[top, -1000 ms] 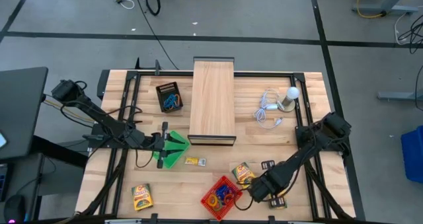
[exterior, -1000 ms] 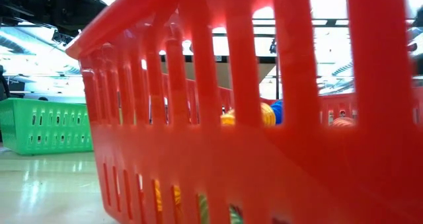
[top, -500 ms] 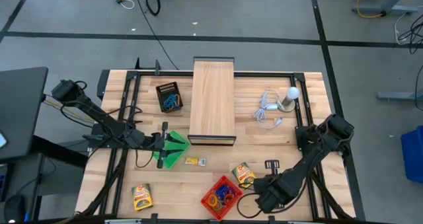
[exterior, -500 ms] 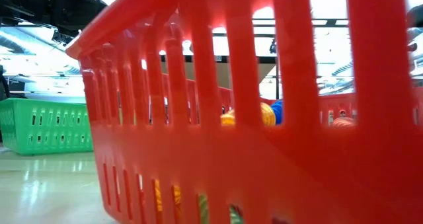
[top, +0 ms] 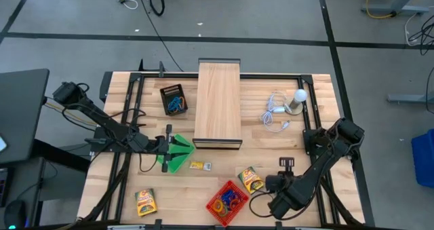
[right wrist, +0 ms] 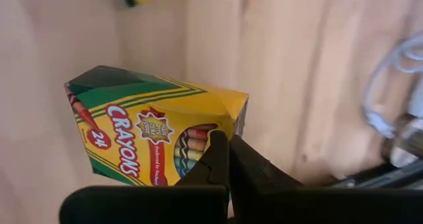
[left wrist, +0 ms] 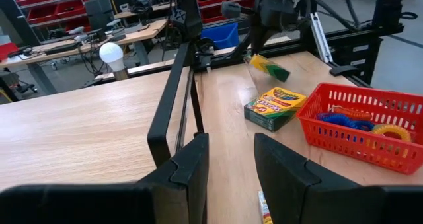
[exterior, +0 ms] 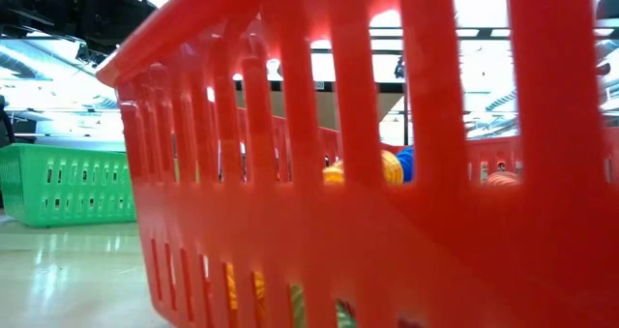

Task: Pick & Place Office Desk Supplies
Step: Put the right large yellow crayon box into the green basket

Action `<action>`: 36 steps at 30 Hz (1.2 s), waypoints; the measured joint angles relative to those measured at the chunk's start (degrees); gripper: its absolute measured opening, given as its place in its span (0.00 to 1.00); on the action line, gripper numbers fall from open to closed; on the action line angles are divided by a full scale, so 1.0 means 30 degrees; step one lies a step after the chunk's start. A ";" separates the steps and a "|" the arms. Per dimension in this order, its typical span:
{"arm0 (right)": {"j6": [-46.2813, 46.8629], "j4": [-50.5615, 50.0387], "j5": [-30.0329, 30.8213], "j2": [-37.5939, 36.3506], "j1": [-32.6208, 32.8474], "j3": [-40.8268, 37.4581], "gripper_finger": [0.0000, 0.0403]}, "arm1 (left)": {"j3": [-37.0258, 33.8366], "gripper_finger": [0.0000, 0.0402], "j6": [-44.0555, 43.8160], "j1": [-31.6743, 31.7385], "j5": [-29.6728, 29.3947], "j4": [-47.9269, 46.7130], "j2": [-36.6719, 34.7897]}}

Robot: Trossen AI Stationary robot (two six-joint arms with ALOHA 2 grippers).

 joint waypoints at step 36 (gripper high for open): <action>-0.0893 -0.2260 1.1084 0.0036 -0.0537 0.0237 0.00 | 0.0000 0.32 0.0000 -0.0007 -0.0138 0.0015 0.0000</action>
